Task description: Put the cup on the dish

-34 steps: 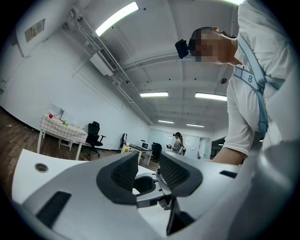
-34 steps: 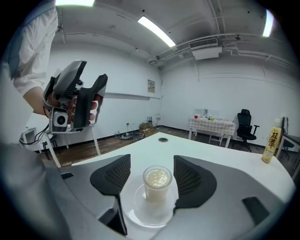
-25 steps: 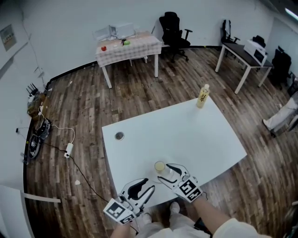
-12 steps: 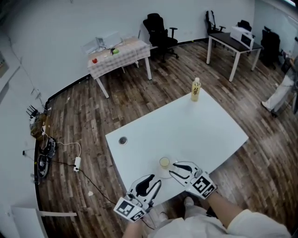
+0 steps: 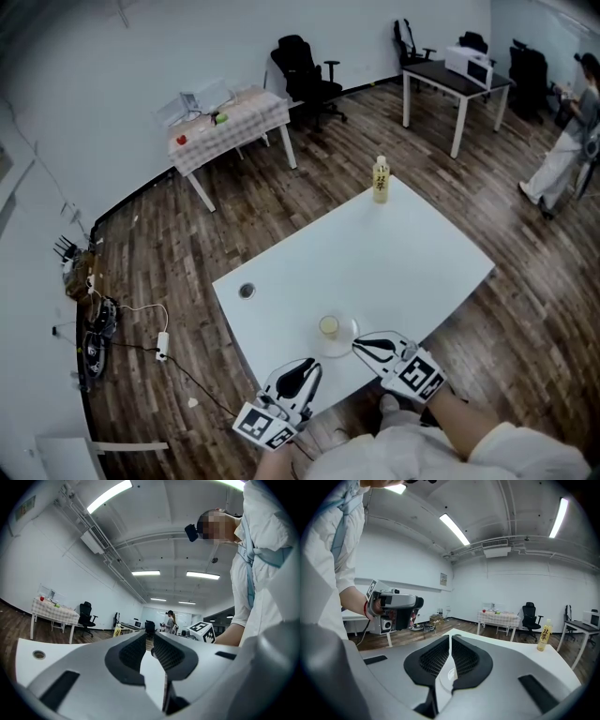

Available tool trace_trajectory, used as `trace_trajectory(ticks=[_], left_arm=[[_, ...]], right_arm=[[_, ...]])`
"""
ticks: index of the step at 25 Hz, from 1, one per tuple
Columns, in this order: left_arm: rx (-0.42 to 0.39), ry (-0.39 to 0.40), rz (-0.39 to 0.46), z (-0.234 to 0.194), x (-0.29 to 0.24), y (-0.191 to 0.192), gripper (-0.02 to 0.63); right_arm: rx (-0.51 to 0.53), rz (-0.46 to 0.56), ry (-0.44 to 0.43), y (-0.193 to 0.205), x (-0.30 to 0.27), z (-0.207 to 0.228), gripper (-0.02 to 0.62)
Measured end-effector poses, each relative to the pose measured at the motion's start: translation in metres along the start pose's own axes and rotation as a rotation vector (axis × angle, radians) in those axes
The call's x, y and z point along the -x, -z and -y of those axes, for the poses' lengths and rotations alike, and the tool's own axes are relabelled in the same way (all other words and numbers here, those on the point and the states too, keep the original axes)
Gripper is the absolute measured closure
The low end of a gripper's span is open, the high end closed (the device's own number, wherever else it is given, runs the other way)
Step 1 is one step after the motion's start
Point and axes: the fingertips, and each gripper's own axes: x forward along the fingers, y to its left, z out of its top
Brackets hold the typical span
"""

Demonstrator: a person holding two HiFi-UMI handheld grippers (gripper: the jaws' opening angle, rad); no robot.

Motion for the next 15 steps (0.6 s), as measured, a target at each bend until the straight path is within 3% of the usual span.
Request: trace_trajectory(ticks=[5,15], left_arm=[[-0.01,0.02,-0.015,0.008,-0.003,-0.001,0.601],[-0.037,0.045,-0.037,0.015,-0.005,-0.004,0.603]], right_arm=[[0.002,0.035,0.007,-0.016,0.012,-0.003,0.554],[-0.024,0.063,0.023,-0.035,0.028,-0.011,0.554]])
